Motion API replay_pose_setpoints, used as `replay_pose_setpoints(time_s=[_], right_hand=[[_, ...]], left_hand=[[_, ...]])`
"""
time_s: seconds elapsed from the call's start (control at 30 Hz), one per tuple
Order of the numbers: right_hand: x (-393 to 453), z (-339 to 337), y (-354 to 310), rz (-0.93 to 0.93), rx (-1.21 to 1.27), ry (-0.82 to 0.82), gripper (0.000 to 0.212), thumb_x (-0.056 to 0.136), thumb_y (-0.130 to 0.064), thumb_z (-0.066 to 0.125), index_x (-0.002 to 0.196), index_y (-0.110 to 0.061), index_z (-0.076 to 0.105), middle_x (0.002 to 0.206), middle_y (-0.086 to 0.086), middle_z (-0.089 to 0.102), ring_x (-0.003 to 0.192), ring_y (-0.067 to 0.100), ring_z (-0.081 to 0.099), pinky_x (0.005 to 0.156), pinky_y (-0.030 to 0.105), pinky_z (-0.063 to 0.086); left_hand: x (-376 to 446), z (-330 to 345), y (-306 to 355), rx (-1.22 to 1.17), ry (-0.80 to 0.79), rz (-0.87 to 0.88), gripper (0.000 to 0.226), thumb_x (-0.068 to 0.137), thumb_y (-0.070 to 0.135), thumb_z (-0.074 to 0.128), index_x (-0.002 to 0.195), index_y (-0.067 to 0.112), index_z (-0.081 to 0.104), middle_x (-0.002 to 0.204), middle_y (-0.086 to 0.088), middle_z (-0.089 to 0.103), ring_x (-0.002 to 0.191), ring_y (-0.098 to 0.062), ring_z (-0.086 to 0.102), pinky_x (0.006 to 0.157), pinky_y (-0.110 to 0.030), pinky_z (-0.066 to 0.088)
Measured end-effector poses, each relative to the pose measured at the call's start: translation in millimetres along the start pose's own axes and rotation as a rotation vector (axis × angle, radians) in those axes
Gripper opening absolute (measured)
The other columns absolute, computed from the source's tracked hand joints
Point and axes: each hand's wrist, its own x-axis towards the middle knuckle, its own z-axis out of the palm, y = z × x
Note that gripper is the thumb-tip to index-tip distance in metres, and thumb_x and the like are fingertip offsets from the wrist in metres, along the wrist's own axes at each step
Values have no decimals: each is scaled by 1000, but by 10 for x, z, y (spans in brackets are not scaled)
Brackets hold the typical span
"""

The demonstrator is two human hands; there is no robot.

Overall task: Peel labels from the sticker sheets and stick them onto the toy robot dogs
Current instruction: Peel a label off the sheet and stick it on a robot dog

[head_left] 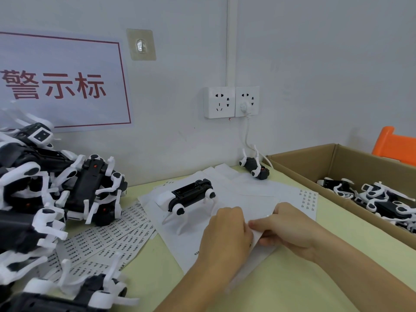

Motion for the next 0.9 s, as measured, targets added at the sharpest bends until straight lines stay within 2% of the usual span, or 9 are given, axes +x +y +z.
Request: replay_pose_setpoints(time_s=[0.1,0.17,0.27,0.33,0.47,0.7,0.9], right_hand=[[28,-32,36,15,70,-47,27,88,1,67,62,-3,73,83,22,74,69,24,70,63,25,54],[45,-44,52,37,118,-64,19,89,3,66,74,-2,76,88,18,76,72,21,73,58,22,55],[48,-40,43,60,161,-70,11,89,2,66,96,3,75,96,16,77,82,20,75,61,23,56],[40,-38,31,75,172,-73,12,90,1,67,99,3,74,97,15,77,84,20,75,62,23,56],[20,-23,9,89,190,-73,12,90,-2,68,99,6,72,96,16,77,84,20,75,61,21,56],[-18,8,-26,84,207,-55,14,91,-2,68,102,5,72,94,15,77,83,19,76,59,21,56],[-30,27,-38,66,145,-38,12,91,-3,67,96,5,74,94,16,77,84,21,75,63,23,57]], left_hand=[[20,12,-41,-187,-6,-80,17,94,17,51,85,7,60,82,-8,64,65,-17,53,64,-41,52],[51,5,-67,-274,-22,-134,18,94,17,54,87,5,66,81,-9,69,61,-12,53,63,-36,54],[116,-12,-123,-353,-57,-195,21,96,19,55,89,6,70,78,-8,72,56,-10,55,56,-25,52],[139,-23,-144,-398,-80,-220,24,97,23,57,90,6,71,71,-4,69,52,-7,55,52,-21,49],[122,-7,-155,-460,-77,-189,20,91,27,69,73,19,69,61,8,66,40,1,54,41,-13,40],[110,-6,-139,-472,-44,-211,26,93,19,68,67,23,66,57,9,63,40,2,54,43,-11,39],[80,-4,-99,-398,-20,-200,18,91,17,60,76,11,69,70,-1,68,51,-4,56,47,-18,46]])
